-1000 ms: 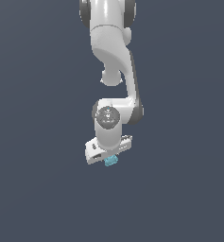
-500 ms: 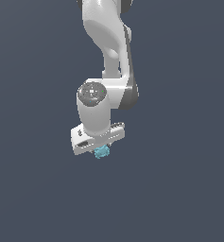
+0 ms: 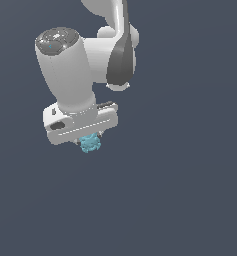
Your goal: Pick up the object and move it to a goal position.
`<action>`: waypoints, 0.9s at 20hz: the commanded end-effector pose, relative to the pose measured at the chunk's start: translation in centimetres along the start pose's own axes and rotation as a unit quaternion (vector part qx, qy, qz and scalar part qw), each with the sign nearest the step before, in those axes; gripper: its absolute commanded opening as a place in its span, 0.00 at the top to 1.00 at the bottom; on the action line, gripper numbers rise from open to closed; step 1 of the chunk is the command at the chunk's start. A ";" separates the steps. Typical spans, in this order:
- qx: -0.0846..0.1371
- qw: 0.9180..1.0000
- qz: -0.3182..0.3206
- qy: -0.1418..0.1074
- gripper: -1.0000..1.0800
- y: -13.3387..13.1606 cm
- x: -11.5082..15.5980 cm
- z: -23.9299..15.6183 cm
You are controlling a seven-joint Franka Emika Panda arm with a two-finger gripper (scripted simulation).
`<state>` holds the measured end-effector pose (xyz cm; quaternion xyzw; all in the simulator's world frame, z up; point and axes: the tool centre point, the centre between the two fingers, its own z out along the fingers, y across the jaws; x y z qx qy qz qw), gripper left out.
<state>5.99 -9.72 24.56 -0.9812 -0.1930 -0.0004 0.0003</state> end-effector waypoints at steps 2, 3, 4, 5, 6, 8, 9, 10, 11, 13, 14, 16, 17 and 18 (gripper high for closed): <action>0.000 1.000 0.000 0.000 1.00 1.5 -1.0 -3.8; 0.000 1.000 0.000 0.000 1.00 1.9 -1.2 -4.9; 0.000 1.000 0.000 0.000 1.00 2.3 -1.5 -5.9; 0.000 1.000 0.000 0.000 1.00 2.8 -1.7 -7.0; 0.000 1.000 0.000 0.000 1.00 3.2 -2.0 -8.0; 0.000 1.000 0.000 0.000 1.00 4.0 -2.4 -10.0; 0.000 1.000 0.000 0.000 1.00 4.4 -2.7 -11.0; 0.000 1.000 0.000 0.000 1.00 4.8 -2.9 -11.9; 0.000 1.000 0.000 0.000 1.00 5.2 -3.1 -12.9; 0.000 1.000 0.000 0.000 1.00 5.9 -3.4 -14.5; 0.000 1.000 0.000 0.000 1.00 6.2 -3.6 -15.3; 0.000 1.000 0.000 0.000 1.00 6.8 -3.9 -16.7; 0.000 1.000 0.000 0.000 1.00 7.1 -4.0 -17.3; 0.000 1.000 0.000 0.000 1.00 7.4 -4.1 -17.9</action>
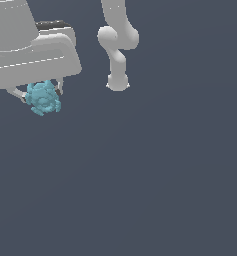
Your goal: Pick up the object and move it to a goal position.
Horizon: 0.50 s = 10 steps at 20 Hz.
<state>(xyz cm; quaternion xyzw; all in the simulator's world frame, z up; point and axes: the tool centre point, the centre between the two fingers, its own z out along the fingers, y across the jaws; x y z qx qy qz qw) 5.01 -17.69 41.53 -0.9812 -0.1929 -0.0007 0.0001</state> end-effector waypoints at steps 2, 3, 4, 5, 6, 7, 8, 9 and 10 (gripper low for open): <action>0.000 1.000 0.000 -0.001 1.00 0.8 -0.4 -2.0; 0.000 1.000 0.000 -0.001 1.00 1.0 -0.5 -2.4; 0.000 1.000 0.000 -0.001 1.00 1.2 -0.6 -2.8; 0.000 1.000 0.000 -0.001 1.00 1.4 -0.6 -3.1; 0.000 1.000 0.000 -0.001 1.00 1.5 -0.7 -3.4; 0.000 1.000 0.000 -0.001 1.00 1.6 -0.7 -3.7; 0.000 1.000 0.000 -0.001 1.00 1.8 -0.7 -3.9; 0.000 1.000 0.000 -0.001 1.00 1.9 -0.8 -4.2; 0.000 1.000 0.000 -0.001 1.00 1.9 -0.8 -4.3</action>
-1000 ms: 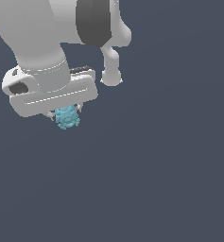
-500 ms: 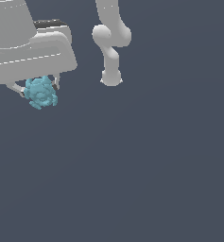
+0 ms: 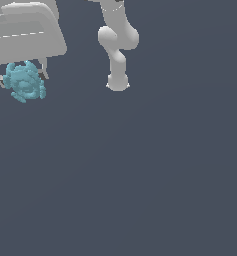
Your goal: Pick up the object and move it to a goal position.
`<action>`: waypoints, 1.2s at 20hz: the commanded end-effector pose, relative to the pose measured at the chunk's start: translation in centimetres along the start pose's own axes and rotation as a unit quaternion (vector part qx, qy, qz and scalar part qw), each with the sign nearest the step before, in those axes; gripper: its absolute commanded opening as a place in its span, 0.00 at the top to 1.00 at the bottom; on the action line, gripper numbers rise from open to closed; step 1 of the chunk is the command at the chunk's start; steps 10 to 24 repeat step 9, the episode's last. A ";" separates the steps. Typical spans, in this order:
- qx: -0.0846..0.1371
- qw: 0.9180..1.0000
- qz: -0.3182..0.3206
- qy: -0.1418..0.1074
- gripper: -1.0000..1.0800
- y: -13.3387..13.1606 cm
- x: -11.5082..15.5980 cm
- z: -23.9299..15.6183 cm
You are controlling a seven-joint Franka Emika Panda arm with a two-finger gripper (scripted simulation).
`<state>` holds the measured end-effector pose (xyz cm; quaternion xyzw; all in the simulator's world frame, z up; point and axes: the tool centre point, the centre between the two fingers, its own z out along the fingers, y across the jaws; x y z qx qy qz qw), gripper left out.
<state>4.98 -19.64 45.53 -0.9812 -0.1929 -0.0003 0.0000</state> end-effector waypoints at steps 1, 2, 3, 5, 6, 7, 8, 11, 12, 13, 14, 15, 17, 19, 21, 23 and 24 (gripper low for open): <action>0.000 1.000 0.000 0.000 1.00 0.2 -0.1 -0.5; 0.000 1.000 0.000 0.000 1.00 0.3 -0.1 -0.6; 0.000 1.000 0.000 0.000 1.00 0.3 -0.1 -0.7; 0.000 1.000 0.000 0.000 1.00 0.4 -0.1 -0.9; 0.000 1.000 0.000 0.000 1.00 0.4 -0.1 -1.0; 0.000 1.000 0.000 0.000 1.00 0.5 -0.1 -1.0; 0.000 1.000 0.000 0.000 1.00 0.5 -0.1 -1.0; 0.000 1.000 0.000 0.000 1.00 0.5 -0.1 -1.0; 0.000 1.000 0.000 0.000 1.00 0.5 -0.1 -1.0; 0.000 1.000 0.000 0.000 1.00 0.5 -0.1 -1.0; 0.000 1.000 0.000 0.000 1.00 0.5 -0.1 -1.0; 0.000 1.000 0.000 0.000 1.00 0.5 -0.1 -1.0; 0.000 1.000 0.000 0.000 1.00 0.5 -0.1 -1.0; 0.000 1.000 0.000 0.000 1.00 0.5 -0.1 -1.0; 0.000 1.000 0.000 0.000 1.00 0.5 -0.1 -1.0; 0.000 1.000 0.000 0.000 1.00 0.5 -0.1 -1.0; 0.000 1.000 0.000 0.000 1.00 0.5 -0.1 -1.0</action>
